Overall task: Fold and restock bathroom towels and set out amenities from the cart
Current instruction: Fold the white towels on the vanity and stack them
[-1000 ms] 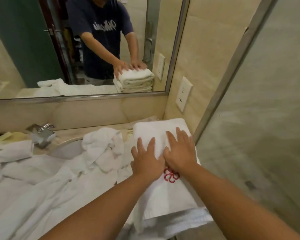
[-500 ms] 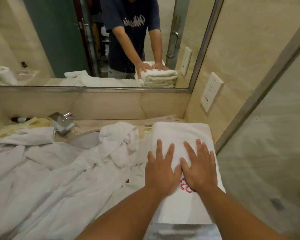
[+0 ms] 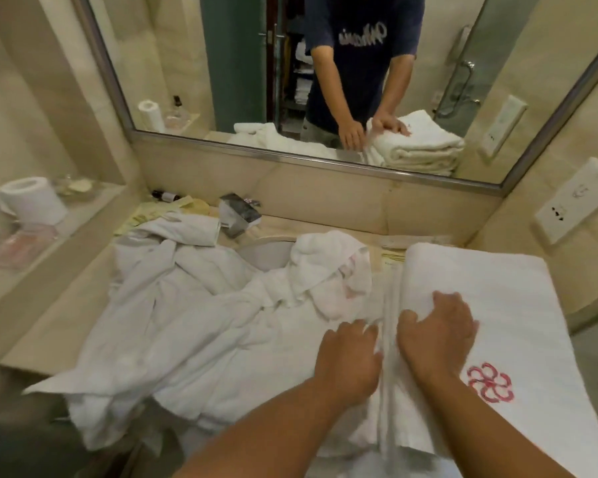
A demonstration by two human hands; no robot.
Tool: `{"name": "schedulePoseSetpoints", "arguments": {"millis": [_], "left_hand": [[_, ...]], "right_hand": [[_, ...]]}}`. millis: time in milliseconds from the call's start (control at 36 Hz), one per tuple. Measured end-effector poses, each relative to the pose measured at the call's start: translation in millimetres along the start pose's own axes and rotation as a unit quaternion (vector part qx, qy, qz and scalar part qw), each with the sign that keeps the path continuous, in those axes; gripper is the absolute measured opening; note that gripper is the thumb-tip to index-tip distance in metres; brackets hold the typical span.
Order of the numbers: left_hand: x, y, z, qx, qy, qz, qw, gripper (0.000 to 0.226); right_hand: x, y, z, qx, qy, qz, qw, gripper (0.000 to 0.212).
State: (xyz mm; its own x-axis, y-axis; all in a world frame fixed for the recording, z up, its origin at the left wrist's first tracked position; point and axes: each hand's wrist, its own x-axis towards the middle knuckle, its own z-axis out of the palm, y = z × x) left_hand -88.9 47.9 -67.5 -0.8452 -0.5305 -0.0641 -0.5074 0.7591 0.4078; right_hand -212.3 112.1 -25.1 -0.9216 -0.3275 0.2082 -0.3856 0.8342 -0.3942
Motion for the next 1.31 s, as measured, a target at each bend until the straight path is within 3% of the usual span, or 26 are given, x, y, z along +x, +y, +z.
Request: {"name": "schedulePoseSetpoints", "arguments": {"millis": [83, 167, 222, 278, 306, 389, 583, 694, 750, 806, 972, 1083, 1111, 1222, 1306], "left_hand": [[-7, -80, -6, 0.06, 0.079, -0.07, 0.993, 0.049], [-17, -152, -27, 0.112, 0.079, -0.195, 0.971, 0.064], [-24, -195, -38, 0.13, 0.041, -0.259, 0.956, 0.076], [-31, -226, -48, 0.135, 0.024, -0.292, 0.947, 0.085], [-34, -237, -50, 0.128, 0.018, -0.294, 0.947, 0.089], [-33, -257, -54, 0.056, 0.0, -0.294, 0.954, 0.09], [-20, -261, -59, -0.058, -0.021, -0.314, 0.948, 0.057], [-18, -264, -65, -0.226, -0.009, -0.327, 0.917, 0.034], [-15, -261, -74, -0.343, 0.014, -0.324, 0.882, 0.018], [-12, -254, -83, -0.387, 0.017, -0.309, 0.869, 0.015], [-29, -223, -79, -0.325, 0.063, -0.203, 0.922, 0.039], [-49, -201, -68, -0.313, 0.003, -0.197, 0.929, 0.082], [-54, -195, -67, -0.297, -0.016, -0.196, 0.935, 0.081], [-74, -175, -72, -0.252, -0.02, -0.165, 0.953, 0.033], [-88, -159, -94, -0.281, -0.023, -0.158, 0.946, 0.04]], "right_hand": [[-33, -37, 26, 0.048, -0.019, -0.12, 0.991, 0.045], [-75, -51, 65, 0.121, -0.159, -0.192, 0.961, 0.038], [-101, -42, 94, 0.093, -0.222, -0.193, 0.951, 0.031], [-121, -22, 113, 0.098, -0.221, -0.156, 0.958, 0.019], [-129, -15, 118, 0.098, -0.202, -0.136, 0.965, 0.014], [-135, -13, 119, 0.099, -0.163, -0.067, 0.979, 0.03], [-131, -34, 134, 0.046, -0.148, -0.004, 0.988, 0.029], [-131, -37, 141, 0.008, -0.141, -0.019, 0.99, 0.023], [-132, -37, 144, 0.005, -0.134, -0.026, 0.991, 0.029], [-132, -36, 146, 0.005, -0.128, -0.028, 0.991, 0.038], [-133, -36, 144, 0.012, -0.115, -0.059, 0.992, 0.048], [-132, -33, 144, 0.028, -0.121, -0.072, 0.99, 0.06], [-132, -33, 144, 0.027, -0.124, -0.08, 0.989, 0.063], [-129, -36, 139, 0.002, -0.19, -0.095, 0.977, 0.08], [-121, -49, 125, -0.006, -0.27, -0.102, 0.957, 0.101]]}}
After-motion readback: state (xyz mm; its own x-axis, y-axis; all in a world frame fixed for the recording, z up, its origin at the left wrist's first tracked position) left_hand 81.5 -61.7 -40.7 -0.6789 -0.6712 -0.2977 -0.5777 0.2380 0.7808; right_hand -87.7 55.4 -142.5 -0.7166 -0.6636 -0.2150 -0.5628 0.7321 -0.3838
